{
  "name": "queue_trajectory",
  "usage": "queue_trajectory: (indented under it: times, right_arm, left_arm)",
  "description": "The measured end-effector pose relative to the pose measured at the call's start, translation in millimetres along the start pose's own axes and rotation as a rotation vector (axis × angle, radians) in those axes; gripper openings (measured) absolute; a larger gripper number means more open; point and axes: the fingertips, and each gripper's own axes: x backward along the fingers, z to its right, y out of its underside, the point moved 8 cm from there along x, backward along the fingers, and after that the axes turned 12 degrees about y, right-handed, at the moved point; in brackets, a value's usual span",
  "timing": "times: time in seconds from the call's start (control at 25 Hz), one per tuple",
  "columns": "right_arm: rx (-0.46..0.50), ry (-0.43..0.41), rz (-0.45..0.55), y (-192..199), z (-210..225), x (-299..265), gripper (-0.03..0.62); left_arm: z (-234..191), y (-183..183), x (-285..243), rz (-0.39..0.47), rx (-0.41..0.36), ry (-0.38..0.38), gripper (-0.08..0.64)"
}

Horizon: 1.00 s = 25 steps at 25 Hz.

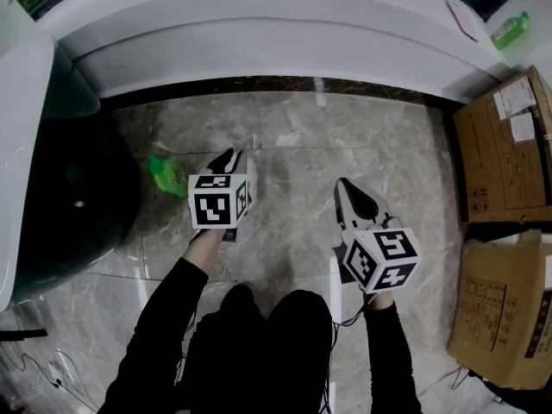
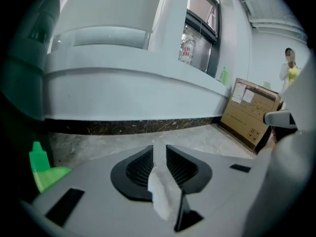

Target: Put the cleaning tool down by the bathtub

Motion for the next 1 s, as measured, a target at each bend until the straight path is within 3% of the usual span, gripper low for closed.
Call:
queue_trajectory:
  times: [0.2, 0.4, 1.0]
  right_arm:
    - [0.016, -0.018, 0.054, -28, 0, 12, -0.001]
    - [0.056, -0.037, 0.079, -49, -3, 22, -0.001]
    - [0.127, -0.039, 0.147, -86, -9, 61, -0.002]
  left_arm:
    - [12, -37, 21, 0.070, -0.046, 0.037, 0.074]
    - [18, -66, 41, 0.109, -0.033, 0.072, 0.067]
    - [45, -109, 95, 0.182, -0.079, 0.132, 0.067]
